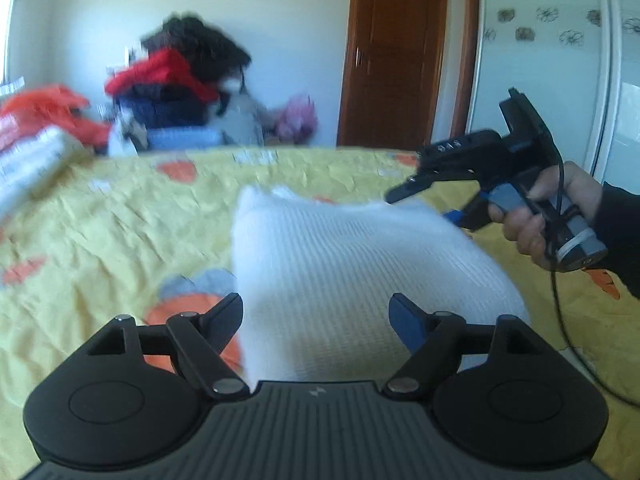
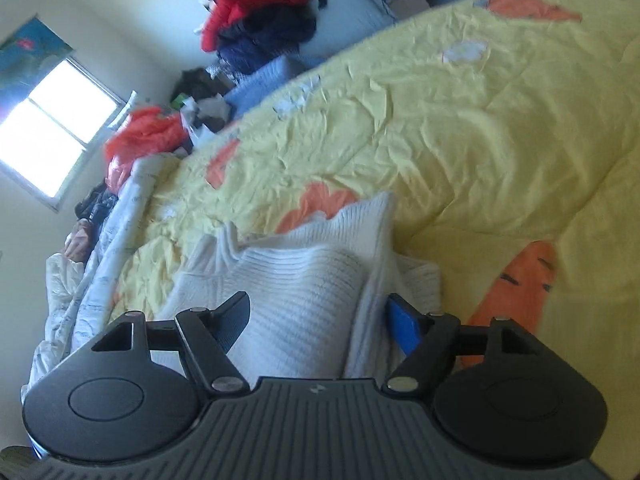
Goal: Fold small clothes
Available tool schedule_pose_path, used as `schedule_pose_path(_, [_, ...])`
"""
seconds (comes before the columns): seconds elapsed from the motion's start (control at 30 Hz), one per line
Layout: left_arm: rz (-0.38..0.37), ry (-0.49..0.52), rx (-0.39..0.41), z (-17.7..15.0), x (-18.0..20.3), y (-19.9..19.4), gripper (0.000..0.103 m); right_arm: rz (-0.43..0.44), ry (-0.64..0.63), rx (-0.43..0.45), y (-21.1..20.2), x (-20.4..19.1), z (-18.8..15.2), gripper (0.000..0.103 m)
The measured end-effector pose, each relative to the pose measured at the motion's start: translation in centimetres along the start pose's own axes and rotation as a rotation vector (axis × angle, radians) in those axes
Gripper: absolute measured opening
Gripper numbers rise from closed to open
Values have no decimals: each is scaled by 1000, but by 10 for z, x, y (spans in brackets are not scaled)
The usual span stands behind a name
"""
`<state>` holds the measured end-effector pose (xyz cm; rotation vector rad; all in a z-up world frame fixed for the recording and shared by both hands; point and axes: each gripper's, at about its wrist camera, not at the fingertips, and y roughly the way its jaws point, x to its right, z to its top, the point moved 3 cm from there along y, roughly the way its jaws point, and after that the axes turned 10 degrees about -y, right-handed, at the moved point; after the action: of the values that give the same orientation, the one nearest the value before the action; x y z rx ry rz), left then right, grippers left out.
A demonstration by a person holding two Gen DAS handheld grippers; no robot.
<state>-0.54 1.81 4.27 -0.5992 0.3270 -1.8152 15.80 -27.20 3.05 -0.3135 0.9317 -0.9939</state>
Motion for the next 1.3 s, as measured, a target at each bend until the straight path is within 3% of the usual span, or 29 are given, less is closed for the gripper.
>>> schedule_pose_path(0.03, [-11,-10,-11,0,3,6,80,4,14,-2,6,0,-1,57])
schedule_pose_path(0.07, [-22,-10,-20,-1,6,10,80,-7,-4,0,8,-1,-3,26])
schedule_pose_path(0.2, [-18,33,-36,-6,15,19,80,-16,-152,53,-14,-10,-14,24])
schedule_pose_path(0.27, [-20,80,-34,-11,19,25,83,-47,-120,27,-11,13,-22,22])
schedule_pose_path(0.33, [-1,107,-38,-14,22,27,85,-10,-68,41,-8,27,-26,22])
schedule_pose_path(0.4, [-1,97,-45,-12,21,28,86,-11,-74,47,-10,22,-24,27])
schedule_pose_path(0.43, [-2,88,-47,-12,20,28,86,-29,-92,47,-11,17,-21,38])
schedule_pose_path(0.5, [-3,76,-50,-13,18,27,86,-72,-100,72,-19,9,-13,42])
schedule_pose_path(0.6, [4,82,-49,-14,20,27,86,-119,-134,236,-43,-13,-1,49])
schedule_pose_path(0.67, [7,83,-50,-13,21,28,87,-82,-230,257,-49,-41,1,56])
schedule_pose_path(0.77, [6,83,-51,-13,21,28,87,-54,-441,184,-37,-83,-10,66])
schedule_pose_path(0.83, [4,84,-53,-12,20,30,87,-110,-584,118,-18,-100,-22,66])
schedule_pose_path(0.9, [-2,84,-52,-13,20,29,87,-198,-643,6,7,-93,-34,63])
schedule_pose_path(0.93, [-5,89,-50,-13,21,28,87,-224,-646,-39,20,-80,-39,67])
schedule_pose_path(1.03, [-8,95,-52,-12,19,26,87,-121,-527,35,15,-49,-42,68])
schedule_pose_path(1.13, [-40,69,-42,-1,10,15,88,-161,-566,27,4,-62,-45,70])
schedule_pose_path(1.2, [-51,21,22,12,-6,5,89,-144,-506,86,-15,-64,-43,73])
schedule_pose_path(1.27, [-53,-90,51,27,-31,5,89,-97,-391,199,-42,-49,-34,96])
schedule_pose_path(1.3, [-60,-170,29,35,-47,12,89,-92,-319,244,-51,-38,-30,101])
